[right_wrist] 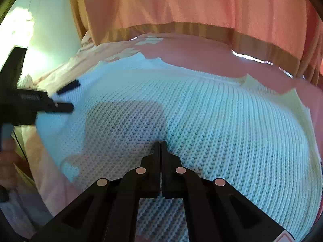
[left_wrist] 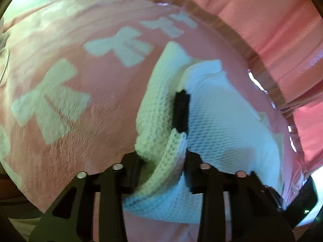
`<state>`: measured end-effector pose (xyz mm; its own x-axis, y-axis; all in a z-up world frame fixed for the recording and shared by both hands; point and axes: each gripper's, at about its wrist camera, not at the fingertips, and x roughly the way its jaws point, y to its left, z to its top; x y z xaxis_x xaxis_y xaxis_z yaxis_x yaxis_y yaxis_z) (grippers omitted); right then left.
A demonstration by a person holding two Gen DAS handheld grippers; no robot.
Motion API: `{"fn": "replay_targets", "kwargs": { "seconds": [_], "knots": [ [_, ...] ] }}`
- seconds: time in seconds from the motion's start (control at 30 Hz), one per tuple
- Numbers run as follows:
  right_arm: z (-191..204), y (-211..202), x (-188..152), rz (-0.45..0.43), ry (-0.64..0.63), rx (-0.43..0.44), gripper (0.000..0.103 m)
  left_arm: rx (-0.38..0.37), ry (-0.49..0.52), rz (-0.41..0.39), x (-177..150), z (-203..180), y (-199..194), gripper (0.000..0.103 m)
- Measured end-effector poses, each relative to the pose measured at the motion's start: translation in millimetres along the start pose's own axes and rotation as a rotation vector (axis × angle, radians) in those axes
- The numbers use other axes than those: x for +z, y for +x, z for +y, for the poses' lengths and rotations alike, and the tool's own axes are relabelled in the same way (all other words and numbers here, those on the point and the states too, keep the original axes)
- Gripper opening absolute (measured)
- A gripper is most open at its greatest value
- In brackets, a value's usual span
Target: Fold small clothes
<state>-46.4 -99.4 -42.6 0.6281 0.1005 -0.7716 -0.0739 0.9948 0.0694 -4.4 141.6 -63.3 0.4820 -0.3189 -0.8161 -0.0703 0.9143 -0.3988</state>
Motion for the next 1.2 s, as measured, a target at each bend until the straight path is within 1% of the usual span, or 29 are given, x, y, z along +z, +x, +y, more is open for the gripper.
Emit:
{"fn": "replay_targets", "kwargs": {
  "seconds": [0.13, 0.2, 0.27, 0.33, 0.43, 0.5, 0.53, 0.6, 0.63, 0.67, 0.73, 0.83, 0.9, 0.93, 0.97, 1.0, 1.03, 1.07, 1.1, 1.13, 1.17, 1.2],
  "knots": [
    [6, 0, -5, -0.028, -0.027, -0.023, 0.0, -0.072, 0.108, -0.102, 3, -37, -34, 0.027],
    [3, -1, -5, -0.032, -0.017, -0.012, 0.0, -0.131, 0.181, -0.154, 1, -68, -53, 0.027],
    [-1, -1, -4, -0.037, 0.002, 0.011, 0.0, -0.182, 0.236, -0.174, -1, -96, -61, 0.027],
    [-9, -8, -6, -0.045, 0.027, 0.039, 0.0, -0.212, 0.277, -0.179, -3, -121, -63, 0.027],
    [-23, -26, -9, -0.042, 0.072, 0.047, 0.0, -0.233, 0.336, -0.173, -10, -161, -56, 0.027],
    [-41, -46, -15, -0.044, 0.098, 0.0, 0.0, -0.231, 0.372, -0.157, -18, -183, -46, 0.027],
    [-56, -57, -21, -0.042, 0.12, -0.039, 0.0, -0.227, 0.391, -0.146, -23, -197, -38, 0.027],
    [-81, -75, -28, -0.049, 0.181, -0.078, 0.0, -0.222, 0.42, -0.121, -31, -213, -26, 0.026],
    [-101, -89, -33, -0.063, 0.231, -0.096, 0.0, -0.217, 0.428, -0.11, -34, -219, -21, 0.026],
    [-112, -97, -37, -0.076, 0.258, -0.111, 0.0, -0.214, 0.444, -0.094, -41, -229, -14, 0.026],
    [-139, -118, -45, -0.111, 0.315, -0.141, 0.005, -0.196, 0.483, -0.078, -54, -243, -5, 0.026],
    [-161, -134, -56, -0.134, 0.362, -0.162, 0.007, -0.153, 0.54, -0.031, -77, -262, 17, 0.027],
    [-172, -141, -60, -0.133, 0.387, -0.161, 0.009, -0.084, 0.587, 0.005, -93, -267, 37, 0.033],
    [-177, -143, -61, -0.135, 0.395, -0.155, 0.01, -0.065, 0.617, -0.013, -101, -267, 39, 0.034],
    [-180, -146, -60, -0.138, 0.399, -0.14, 0.014, -0.06, 0.631, -0.038, -105, -266, 35, 0.045],
    [-181, -148, -59, -0.141, 0.402, -0.126, 0.025, -0.071, 0.638, -0.053, -108, -265, 28, 0.068],
    [-179, -151, -58, -0.145, 0.406, -0.107, 0.032, -0.097, 0.635, -0.06, -109, -261, 19, 0.08],
    [-178, -154, -56, -0.151, 0.408, -0.085, 0.042, -0.131, 0.619, -0.073, -110, -253, 6, 0.091],
    [-175, -156, -54, -0.164, 0.408, -0.052, 0.05, -0.167, 0.601, -0.099, -111, -242, -9, 0.091],
    [-171, -155, -52, -0.17, 0.407, -0.025, 0.054, -0.189, 0.591, -0.122, -110, -233, -20, 0.092],
    [-166, -154, -46, -0.179, 0.405, 0.024, 0.06, -0.194, 0.583, -0.145, -108, -224, -30, 0.092],
    [-162, -153, -41, -0.182, 0.406, 0.063, 0.063, -0.193, 0.56, -0.179, -103, -209, -40, 0.093]
  ]
}}
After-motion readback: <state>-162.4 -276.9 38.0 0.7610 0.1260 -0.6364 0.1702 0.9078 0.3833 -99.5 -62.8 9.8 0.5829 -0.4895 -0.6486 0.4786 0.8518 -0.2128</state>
